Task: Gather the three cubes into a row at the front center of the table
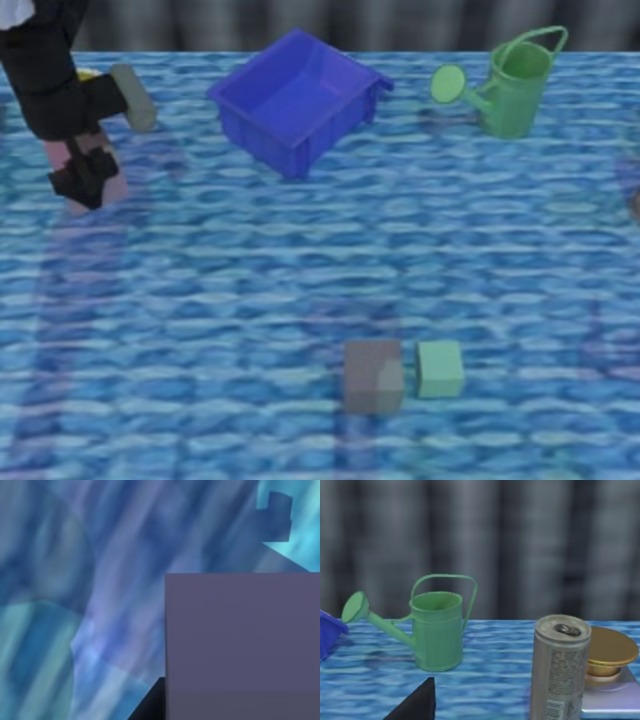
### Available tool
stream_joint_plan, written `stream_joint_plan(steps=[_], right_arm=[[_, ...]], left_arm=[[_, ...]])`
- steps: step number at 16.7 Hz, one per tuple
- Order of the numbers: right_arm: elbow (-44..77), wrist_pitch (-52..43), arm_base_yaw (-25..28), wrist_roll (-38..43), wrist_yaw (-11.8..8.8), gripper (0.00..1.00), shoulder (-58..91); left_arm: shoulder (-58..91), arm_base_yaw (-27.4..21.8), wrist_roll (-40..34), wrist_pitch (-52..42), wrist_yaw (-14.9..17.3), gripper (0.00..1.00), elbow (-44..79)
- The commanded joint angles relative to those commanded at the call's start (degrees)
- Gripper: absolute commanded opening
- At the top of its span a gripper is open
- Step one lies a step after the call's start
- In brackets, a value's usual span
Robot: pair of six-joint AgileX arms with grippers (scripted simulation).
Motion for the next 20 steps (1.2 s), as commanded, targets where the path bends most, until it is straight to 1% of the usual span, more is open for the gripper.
stream_joint_plan(steps=[5, 8, 11, 17, 20], right_arm=[[0.00, 0.00, 0.00, 0.00, 0.00, 1.00, 0.00], [0.00, 0.00, 0.00, 0.00, 0.00, 1.00, 0.00], [0.00, 0.00, 0.00, 0.00, 0.00, 1.00, 0.00], [0.00, 0.00, 0.00, 0.00, 0.00, 1.00, 0.00], [0.00, 0.00, 0.00, 0.00, 0.00, 1.00, 0.00]], left_arm=[[-0.43, -0.32, -0.02, -0.48, 0.00, 0.00, 0.32], [-3.83, -3.44, -0.47, 0.83, -0.16, 0.00, -3.63], [-10.38, -9.81, -1.17, 3.25, -0.35, 0.00, -12.68], [-26.32, -25.17, -3.09, 9.08, -0.31, 0.00, -37.04], [-32.01, -30.46, -3.76, 11.32, -0.33, 0.00, -43.44]])
